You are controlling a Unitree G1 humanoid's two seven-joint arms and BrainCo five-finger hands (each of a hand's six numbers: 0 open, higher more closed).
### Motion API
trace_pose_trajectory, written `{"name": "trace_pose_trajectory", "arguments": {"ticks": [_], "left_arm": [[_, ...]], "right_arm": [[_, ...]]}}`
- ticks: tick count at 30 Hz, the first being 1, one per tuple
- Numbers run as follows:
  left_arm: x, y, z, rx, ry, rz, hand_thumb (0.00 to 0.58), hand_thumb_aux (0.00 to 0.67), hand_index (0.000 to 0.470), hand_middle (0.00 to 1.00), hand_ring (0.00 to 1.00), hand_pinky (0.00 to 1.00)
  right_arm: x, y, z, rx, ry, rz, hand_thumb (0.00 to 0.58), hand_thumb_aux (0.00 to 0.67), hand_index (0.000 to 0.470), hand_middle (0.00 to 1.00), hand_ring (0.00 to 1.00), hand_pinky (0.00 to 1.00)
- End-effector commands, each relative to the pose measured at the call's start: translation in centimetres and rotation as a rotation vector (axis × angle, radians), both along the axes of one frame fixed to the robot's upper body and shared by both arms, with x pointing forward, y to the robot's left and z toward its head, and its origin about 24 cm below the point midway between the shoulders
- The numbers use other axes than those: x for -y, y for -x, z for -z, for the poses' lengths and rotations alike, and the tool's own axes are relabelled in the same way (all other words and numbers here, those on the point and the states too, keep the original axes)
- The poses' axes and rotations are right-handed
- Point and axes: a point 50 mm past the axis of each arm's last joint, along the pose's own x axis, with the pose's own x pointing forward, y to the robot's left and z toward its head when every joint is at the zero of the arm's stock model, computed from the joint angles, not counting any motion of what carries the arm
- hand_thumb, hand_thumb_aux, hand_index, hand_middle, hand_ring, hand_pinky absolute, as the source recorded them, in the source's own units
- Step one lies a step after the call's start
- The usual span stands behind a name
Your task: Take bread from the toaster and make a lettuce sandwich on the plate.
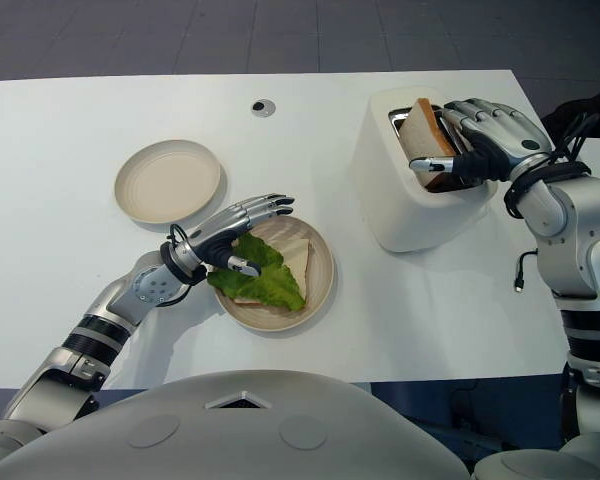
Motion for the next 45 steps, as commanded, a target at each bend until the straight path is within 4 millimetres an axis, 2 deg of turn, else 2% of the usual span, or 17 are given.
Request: {"name": "trace_pose_trajectory", "arguments": {"ticks": [1,4,6,7,12,19,21,25,28,31,35,40,42,45], "left_arm": [[-0.2,-0.1,0.2,-0.003,-0.026,0.001,0.000,0.000,0.000,0.00,0.00,0.00],[-0.3,-0.2,0.3,-0.004,-0.032,-0.002,0.000,0.000,0.000,0.00,0.00,0.00],[-0.4,-0.3,0.4,-0.005,-0.036,-0.002,0.000,0.000,0.000,0.00,0.00,0.00],[-0.4,-0.3,0.4,-0.005,-0.037,-0.002,0.000,0.000,0.000,0.00,0.00,0.00],[-0.7,-0.7,0.2,0.009,-0.032,-0.018,0.000,0.000,0.000,0.00,0.00,0.00],[-1.8,-1.9,-1.6,0.081,0.100,-0.116,0.000,0.000,0.000,0.00,0.00,0.00],[-2.4,-2.1,-2.5,0.104,0.179,-0.147,0.000,0.000,0.000,0.00,0.00,0.00],[-3.9,-2.5,-4.7,0.134,0.386,-0.202,0.000,0.000,0.000,0.00,0.00,0.00],[-5.0,-2.3,-6.1,0.128,0.572,-0.215,0.000,0.000,0.000,0.00,0.00,0.00],[-6.5,-2.1,-7.8,0.110,0.811,-0.215,0.000,0.000,0.000,0.00,0.00,0.00],[-6.7,-1.2,-8.9,0.032,0.972,-0.097,0.000,0.000,0.000,0.00,0.00,0.00],[-6.0,0.2,-9.3,-0.047,0.988,0.044,0.000,0.000,0.000,0.00,0.00,0.00],[-5.5,0.9,-8.9,-0.086,0.945,0.109,0.000,0.000,0.000,0.00,0.00,0.00],[-4.1,2.4,-7.8,-0.170,0.790,0.234,0.000,0.000,0.000,0.00,0.00,0.00]], "right_arm": [[-1.0,-0.3,0.2,0.009,-0.037,-0.034,0.580,0.670,0.470,0.24,0.24,0.24],[-1.3,-0.5,-0.1,0.026,-0.055,-0.043,0.580,0.670,0.470,0.67,0.67,0.67],[-1.4,-0.6,-0.2,0.035,-0.071,-0.053,0.580,0.670,0.470,0.92,0.92,0.92],[-1.6,-0.6,-0.6,0.056,-0.086,-0.061,0.580,0.670,0.470,1.00,1.00,1.00],[-2.1,-0.7,-3.6,0.243,-0.200,-0.112,0.580,0.670,0.470,1.00,1.00,1.00],[-4.0,1.1,-8.1,0.463,-0.501,-0.287,0.580,0.670,0.470,1.00,1.00,1.00],[-4.4,1.5,-8.7,0.464,-0.617,-0.346,0.580,0.670,0.470,1.00,1.00,1.00],[-5.8,2.1,-8.1,0.339,-0.812,-0.455,0.580,0.670,0.470,1.00,1.00,1.00],[-6.8,2.2,-6.3,0.178,-0.963,-0.491,0.580,0.670,0.470,1.00,1.00,1.00],[-9.1,2.3,-0.8,-0.109,-1.180,-0.476,0.580,0.670,0.470,1.00,1.00,1.00],[-12.2,3.5,5.5,-0.388,-1.330,-0.419,0.580,0.670,0.470,1.00,1.00,1.00],[-14.8,5.5,11.0,-0.617,-1.382,-0.350,0.580,0.670,0.470,1.00,1.00,1.00],[-15.0,5.6,12.2,-0.646,-1.388,-0.324,0.580,0.670,0.470,1.00,1.00,1.00],[-14.9,5.5,13.3,-0.656,-1.396,-0.295,0.580,0.670,0.470,1.00,1.00,1.00]]}}
